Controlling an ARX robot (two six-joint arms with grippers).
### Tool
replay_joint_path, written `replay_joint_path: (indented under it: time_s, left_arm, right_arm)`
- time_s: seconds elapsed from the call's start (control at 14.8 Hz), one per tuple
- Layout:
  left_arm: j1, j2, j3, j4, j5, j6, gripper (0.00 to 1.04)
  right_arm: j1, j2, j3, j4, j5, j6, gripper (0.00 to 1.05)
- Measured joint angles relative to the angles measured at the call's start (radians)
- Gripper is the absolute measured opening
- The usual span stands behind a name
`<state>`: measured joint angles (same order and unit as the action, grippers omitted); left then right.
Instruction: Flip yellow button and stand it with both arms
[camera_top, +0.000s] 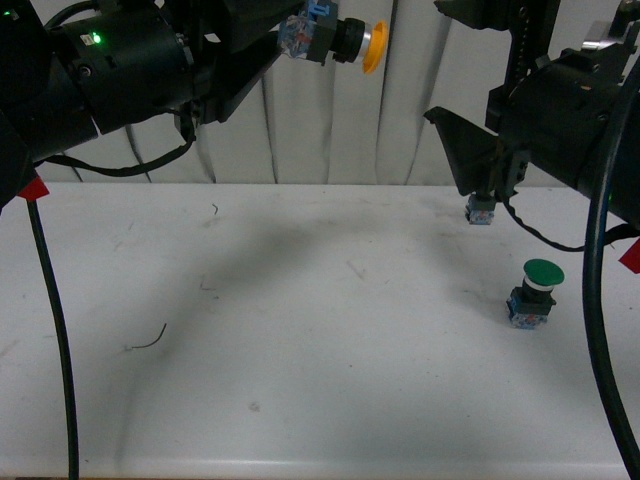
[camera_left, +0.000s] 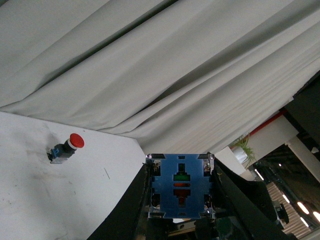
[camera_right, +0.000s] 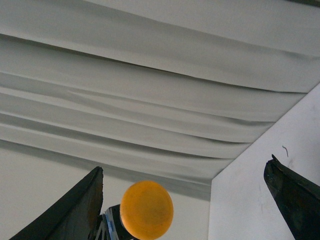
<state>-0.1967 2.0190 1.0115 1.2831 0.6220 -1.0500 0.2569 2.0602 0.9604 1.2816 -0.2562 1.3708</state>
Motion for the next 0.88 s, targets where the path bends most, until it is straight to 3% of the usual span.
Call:
replay_joint_path:
  time_s: [0.41,0.88]
  left_arm:
    - [0.013,0.024,0.021,0.001,0.006,-0.017,0.3]
    - [0.022,0.045,0.051,0.001,0.015,-0.023,0.3]
  right_arm:
    - [0.079,0.034,0.066,0.005,0.02,0.076,0.98]
    - [0.085,0.083,0.122,0.004,0.02,0.105,0.98]
